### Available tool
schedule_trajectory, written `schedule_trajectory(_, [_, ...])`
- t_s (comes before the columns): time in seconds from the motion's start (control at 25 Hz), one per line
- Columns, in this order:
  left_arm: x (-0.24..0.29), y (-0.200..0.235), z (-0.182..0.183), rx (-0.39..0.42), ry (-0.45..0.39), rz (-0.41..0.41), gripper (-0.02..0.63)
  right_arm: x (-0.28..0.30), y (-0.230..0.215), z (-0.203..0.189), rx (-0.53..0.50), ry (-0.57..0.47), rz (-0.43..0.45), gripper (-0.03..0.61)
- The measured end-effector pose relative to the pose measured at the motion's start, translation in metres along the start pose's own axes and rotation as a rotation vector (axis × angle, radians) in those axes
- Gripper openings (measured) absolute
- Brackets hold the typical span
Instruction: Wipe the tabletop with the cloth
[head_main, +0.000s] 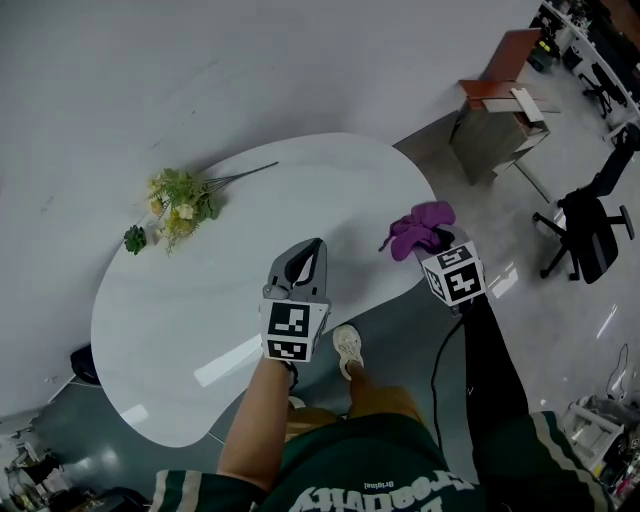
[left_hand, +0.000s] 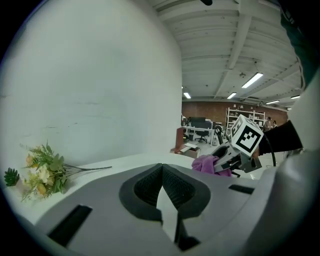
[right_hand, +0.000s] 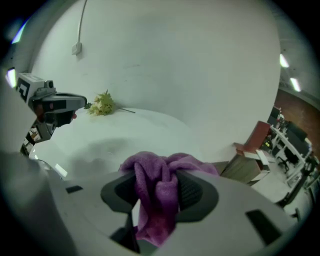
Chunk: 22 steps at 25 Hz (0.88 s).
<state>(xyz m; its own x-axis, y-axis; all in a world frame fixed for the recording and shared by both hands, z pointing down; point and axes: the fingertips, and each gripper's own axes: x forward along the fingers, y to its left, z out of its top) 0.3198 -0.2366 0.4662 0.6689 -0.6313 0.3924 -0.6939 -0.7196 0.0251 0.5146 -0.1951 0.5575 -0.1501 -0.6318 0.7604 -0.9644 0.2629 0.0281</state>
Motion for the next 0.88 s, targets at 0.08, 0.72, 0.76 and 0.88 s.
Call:
schedule_trajectory(0.08, [0.005,-0.01,-0.004,0.001,0.017,-0.015,0.0,0.001,0.0,-0.009,0.001,0.012,0.017,0.26])
schedule_trajectory(0.72, [-0.016,0.004,-0.022,-0.057,0.034,0.034,0.0,0.017,-0.009,-0.024,0.006,-0.02,-0.127,0.066])
schedule_trajectory(0.76, [-0.021,0.007,-0.024,-0.065,0.034,0.041,0.0,0.016,-0.005,-0.024,0.013,-0.021,-0.13,0.066])
schedule_trajectory(0.88, [-0.041,0.019,-0.031,-0.079,0.034,0.075,0.0,0.013,0.009,-0.023,0.071,-0.029,-0.12,0.066])
